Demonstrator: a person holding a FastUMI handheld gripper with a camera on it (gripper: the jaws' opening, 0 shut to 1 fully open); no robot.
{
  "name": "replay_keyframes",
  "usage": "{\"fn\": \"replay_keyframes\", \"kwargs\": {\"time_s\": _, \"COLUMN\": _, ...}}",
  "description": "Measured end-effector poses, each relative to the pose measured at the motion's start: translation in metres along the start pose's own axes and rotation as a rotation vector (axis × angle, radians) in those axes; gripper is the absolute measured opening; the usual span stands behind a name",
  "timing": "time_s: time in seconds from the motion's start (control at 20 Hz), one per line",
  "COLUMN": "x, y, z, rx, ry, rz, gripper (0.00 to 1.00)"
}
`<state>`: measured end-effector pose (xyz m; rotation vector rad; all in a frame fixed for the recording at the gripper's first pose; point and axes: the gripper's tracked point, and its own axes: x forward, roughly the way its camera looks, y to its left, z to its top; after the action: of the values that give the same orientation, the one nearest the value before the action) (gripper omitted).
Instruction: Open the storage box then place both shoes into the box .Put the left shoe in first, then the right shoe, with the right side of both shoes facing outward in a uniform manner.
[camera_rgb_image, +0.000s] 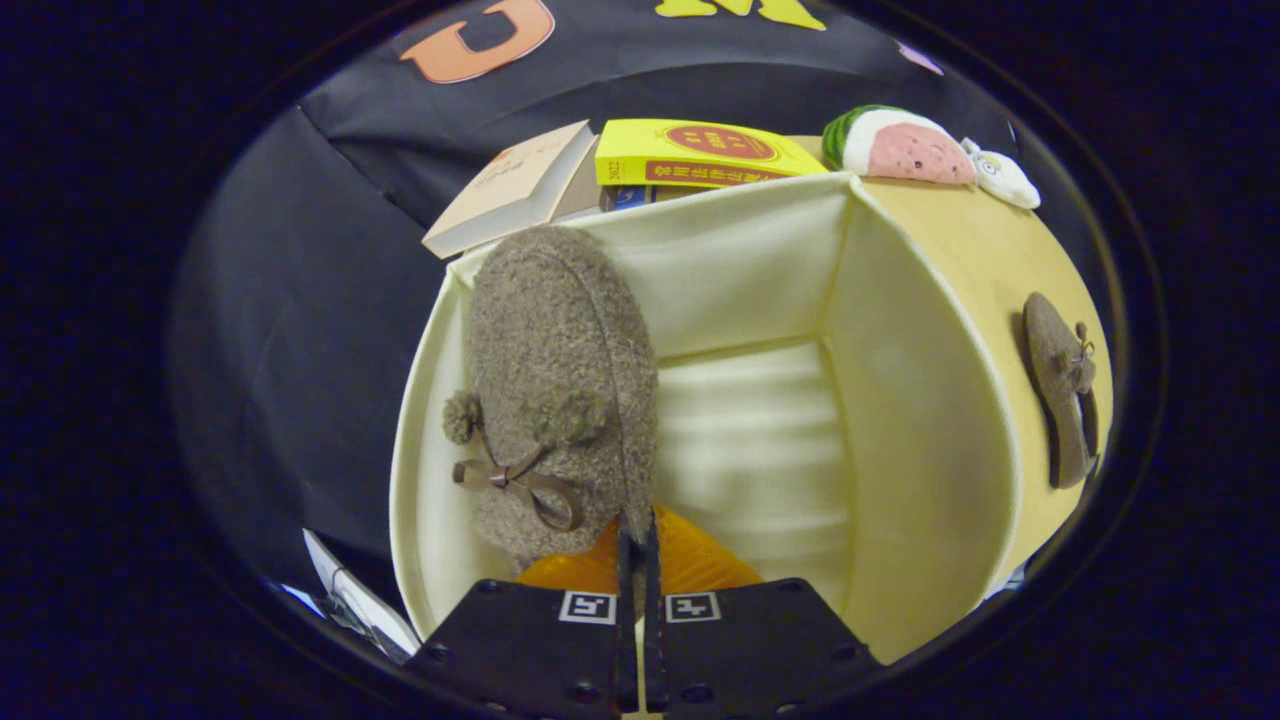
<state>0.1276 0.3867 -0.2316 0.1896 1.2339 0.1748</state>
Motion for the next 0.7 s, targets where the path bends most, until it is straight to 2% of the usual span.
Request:
{"fn": "replay_keyframes", "kwargs": {"time_s": 0.15, "x": 0.004, "y": 0.001, "z": -0.002, "rx": 0.001, "ry": 0.019, "rz": 0.025, "gripper": 0.08}}
{"fn": "replay_keyframes", "kwargs": {"time_s": 0.3, "x": 0.007, "y": -0.001, "z": -0.002, "rx": 0.016, "ry": 0.030, "rz": 0.043, "gripper": 0.09}}
{"fn": "replay_keyframes", "kwargs": {"time_s": 0.35, "x": 0.006, "y": 0.000, "z": -0.004, "rx": 0.017, "ry": 0.042, "rz": 0.052, "gripper": 0.18}}
{"fn": "replay_keyframes", "kwargs": {"time_s": 0.65, "x": -0.005, "y": 0.003, "z": -0.014, "rx": -0.026, "ry": 0.058, "rz": 0.111, "gripper": 0.18}}
{"fn": "replay_keyframes", "kwargs": {"time_s": 0.7, "x": -0.012, "y": 0.003, "z": -0.014, "rx": -0.044, "ry": 0.051, "rz": 0.116, "gripper": 0.25}}
